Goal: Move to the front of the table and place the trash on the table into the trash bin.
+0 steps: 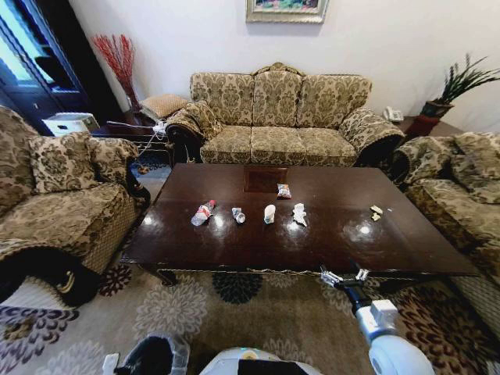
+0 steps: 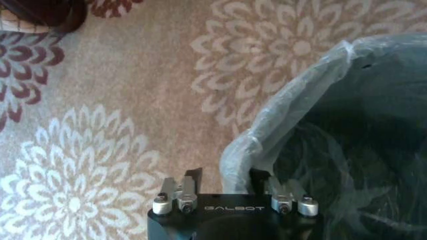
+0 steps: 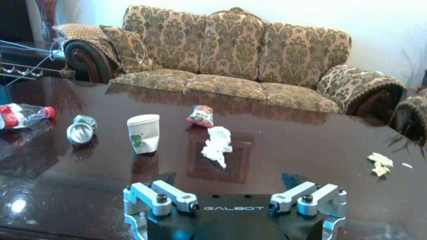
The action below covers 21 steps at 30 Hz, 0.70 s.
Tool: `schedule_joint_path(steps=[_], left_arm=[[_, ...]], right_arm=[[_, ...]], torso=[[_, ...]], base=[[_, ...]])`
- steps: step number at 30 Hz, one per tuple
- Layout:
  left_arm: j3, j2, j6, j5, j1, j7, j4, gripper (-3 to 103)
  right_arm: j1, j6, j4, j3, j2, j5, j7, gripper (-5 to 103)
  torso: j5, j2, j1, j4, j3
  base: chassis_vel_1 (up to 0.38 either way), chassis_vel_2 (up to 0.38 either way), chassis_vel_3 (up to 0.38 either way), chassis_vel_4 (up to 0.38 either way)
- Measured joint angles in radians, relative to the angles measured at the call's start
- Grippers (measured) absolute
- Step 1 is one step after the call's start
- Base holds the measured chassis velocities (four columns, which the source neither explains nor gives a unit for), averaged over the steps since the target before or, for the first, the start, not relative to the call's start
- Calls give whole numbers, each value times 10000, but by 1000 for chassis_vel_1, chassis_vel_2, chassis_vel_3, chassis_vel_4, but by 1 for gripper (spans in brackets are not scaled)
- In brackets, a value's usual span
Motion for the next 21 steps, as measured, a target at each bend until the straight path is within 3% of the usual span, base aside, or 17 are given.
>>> schedule_joint_path(steps=[1, 3, 4, 8, 11, 12, 13, 21], left_arm=[[0, 0, 0, 0, 0, 0, 0, 58], [-9, 0, 9, -61, 34, 68, -35, 43], [-9, 0, 9, -61, 34, 68, -35, 43], [-49, -17, 23, -367, 110, 151, -82, 21], [-75, -41, -62, -624, 160, 224, -101, 21], [-87, -61, -78, -750, 203, 268, -147, 11], [-97, -76, -83, -795, 237, 305, -188, 8], [-232, -175, -285, -1068, 565, 391, -579, 4]], right_arm=[[0, 0, 0, 0, 0, 0, 0, 100], [1, 48, -40, -30, 43, -40, -5, 100], [1, 48, -40, -30, 43, -40, -5, 100], [46, 122, -132, -85, 90, -66, -10, 100], [93, 156, -191, -138, 102, -74, -11, 100], [116, 173, -219, -159, 103, -76, -11, 100], [137, 184, -239, -170, 103, -76, -11, 100], [349, 312, -394, -250, 116, -63, -30, 100]], torso=[[0, 0, 0, 0, 0], [0, 0, 0, 0, 0], [0, 0, 0, 0, 0], [2, 0, 0, 0, 0], [8, 0, 0, 0, 0], [11, 0, 0, 2, 0], [11, 0, 0, 2, 0], [-6, 0, 0, 0, 0]], base=[[0, 0, 0, 0], [0, 0, 0, 0], [0, 0, 0, 0], [0, 0, 0, 0], [0, 0, 0, 0], [0, 0, 0, 0], [0, 0, 0, 0], [0, 0, 0, 0]])
